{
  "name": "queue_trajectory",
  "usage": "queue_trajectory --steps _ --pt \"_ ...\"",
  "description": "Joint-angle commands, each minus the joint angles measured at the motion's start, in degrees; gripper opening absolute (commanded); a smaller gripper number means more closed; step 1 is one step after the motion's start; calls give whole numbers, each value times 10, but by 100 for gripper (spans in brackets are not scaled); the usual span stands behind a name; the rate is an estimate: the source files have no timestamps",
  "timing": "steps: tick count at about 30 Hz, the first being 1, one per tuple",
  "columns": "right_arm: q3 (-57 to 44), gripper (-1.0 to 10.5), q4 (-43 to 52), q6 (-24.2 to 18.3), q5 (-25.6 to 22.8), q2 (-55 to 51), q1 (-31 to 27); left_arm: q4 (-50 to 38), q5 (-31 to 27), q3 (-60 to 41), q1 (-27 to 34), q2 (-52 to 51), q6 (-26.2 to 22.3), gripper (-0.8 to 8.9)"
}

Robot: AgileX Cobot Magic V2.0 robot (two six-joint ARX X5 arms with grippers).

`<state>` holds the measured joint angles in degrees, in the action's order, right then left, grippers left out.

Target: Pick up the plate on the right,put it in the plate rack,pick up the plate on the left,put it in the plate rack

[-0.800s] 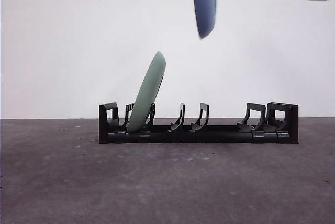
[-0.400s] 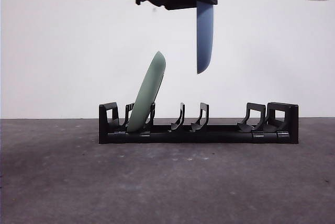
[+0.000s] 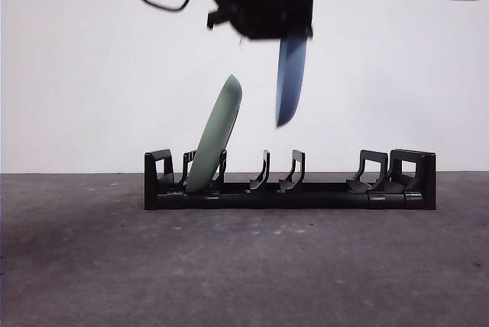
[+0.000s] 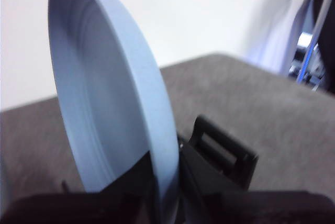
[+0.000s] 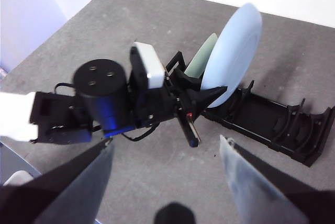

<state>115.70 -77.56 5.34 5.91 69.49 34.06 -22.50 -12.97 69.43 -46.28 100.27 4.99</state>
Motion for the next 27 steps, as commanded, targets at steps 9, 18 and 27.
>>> queue_trajectory --steps 9,18,27 --pt "-11 347 -14 5 -3 -15 1 -7 12 -2 19 41 -9 -8" --pt "-12 346 -14 2 -3 -15 1 -43 28 -2 8 49 -3 -8" --pt "-12 346 -14 2 -3 -15 1 -38 24 -2 18 49 6 -8"
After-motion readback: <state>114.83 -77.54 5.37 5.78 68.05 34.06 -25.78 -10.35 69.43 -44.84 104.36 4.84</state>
